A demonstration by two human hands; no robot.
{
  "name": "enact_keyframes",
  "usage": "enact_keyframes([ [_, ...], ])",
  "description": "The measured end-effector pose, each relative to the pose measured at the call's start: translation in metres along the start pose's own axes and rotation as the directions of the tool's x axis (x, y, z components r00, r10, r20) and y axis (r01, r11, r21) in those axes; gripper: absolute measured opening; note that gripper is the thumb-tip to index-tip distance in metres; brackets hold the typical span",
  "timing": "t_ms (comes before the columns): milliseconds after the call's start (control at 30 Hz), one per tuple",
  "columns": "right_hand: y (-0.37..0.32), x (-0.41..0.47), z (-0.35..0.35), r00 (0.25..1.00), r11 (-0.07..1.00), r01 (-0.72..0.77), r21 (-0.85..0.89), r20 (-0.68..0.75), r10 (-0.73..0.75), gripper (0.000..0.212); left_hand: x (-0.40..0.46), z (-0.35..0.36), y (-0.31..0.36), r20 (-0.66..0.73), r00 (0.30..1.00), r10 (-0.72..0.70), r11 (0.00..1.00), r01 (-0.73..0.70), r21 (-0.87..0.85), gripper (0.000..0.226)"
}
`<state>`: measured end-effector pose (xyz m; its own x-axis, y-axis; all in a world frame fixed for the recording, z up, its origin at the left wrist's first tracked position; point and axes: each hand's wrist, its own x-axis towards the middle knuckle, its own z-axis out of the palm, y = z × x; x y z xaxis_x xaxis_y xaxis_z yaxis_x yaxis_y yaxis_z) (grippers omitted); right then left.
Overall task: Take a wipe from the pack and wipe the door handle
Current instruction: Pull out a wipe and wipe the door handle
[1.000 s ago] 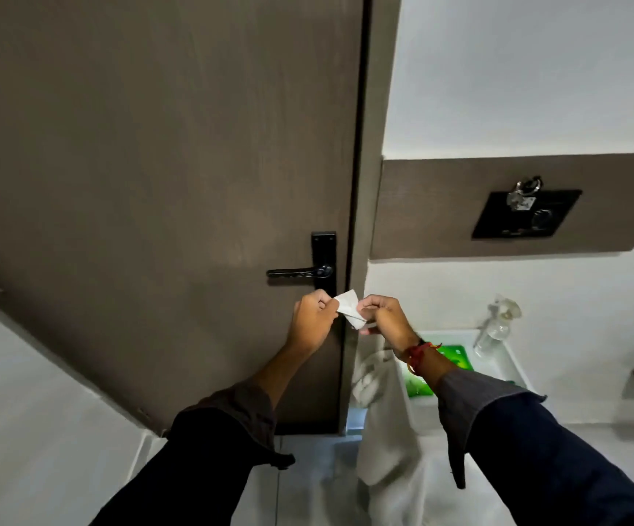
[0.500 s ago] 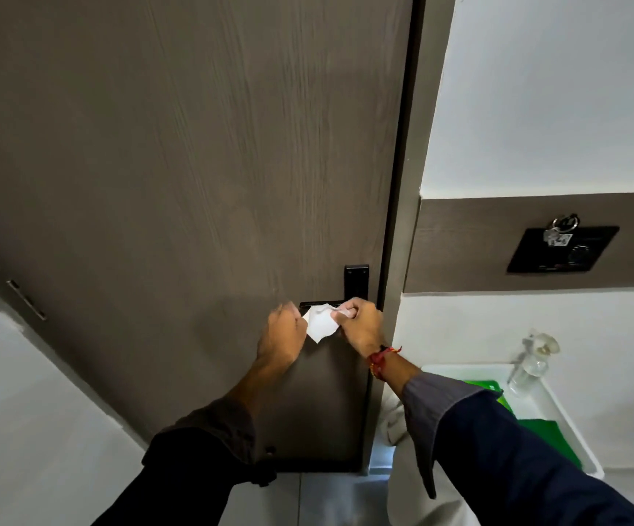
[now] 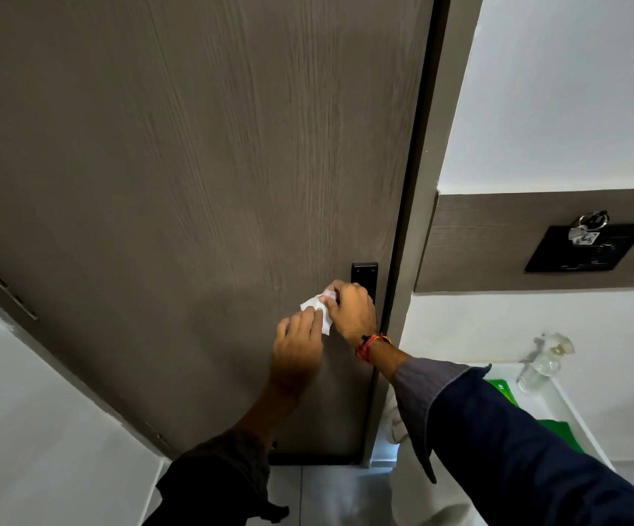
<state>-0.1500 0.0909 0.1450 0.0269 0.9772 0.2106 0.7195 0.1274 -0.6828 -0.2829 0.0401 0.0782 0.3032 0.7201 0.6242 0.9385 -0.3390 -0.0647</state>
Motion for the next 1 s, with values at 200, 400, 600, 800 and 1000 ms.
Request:
enact_keyframes([
  [200,0.009,0.006,0.000,0.987,0.956,0.153,-0.251,-0.017,-0.162,0.021,0.008,0.008,0.006,0.088,0.996,-0.004,0.995,0.013,-0.098,0.040],
  [400,0.047,-0.012,-0.044,0.823,0.725,0.419,-0.547,-0.108,-0.558,0.062,-0.001,0.015,-0.011,0.248,0.966,0.069,0.998,-0.065,-0.026,0.058],
  [600,0.099,-0.012,-0.118,0.779,0.649,0.239,-0.723,-0.257,-0.573,0.075,0.009,0.016,-0.034,0.250,0.947,0.201,0.978,-0.210,0.012,0.064],
  [800,0.116,0.012,-0.145,0.835,0.735,0.084,-0.673,-0.355,-0.421,0.068,0.039,0.020,-0.006,0.291,0.877,0.381,0.915,-0.403,0.016,0.070],
  [1000,0.124,0.023,-0.135,0.791,0.728,0.104,-0.678,-0.387,-0.474,0.070,0.040,0.015,-0.031,0.244,0.820,0.518,0.841,-0.540,0.032,0.054],
])
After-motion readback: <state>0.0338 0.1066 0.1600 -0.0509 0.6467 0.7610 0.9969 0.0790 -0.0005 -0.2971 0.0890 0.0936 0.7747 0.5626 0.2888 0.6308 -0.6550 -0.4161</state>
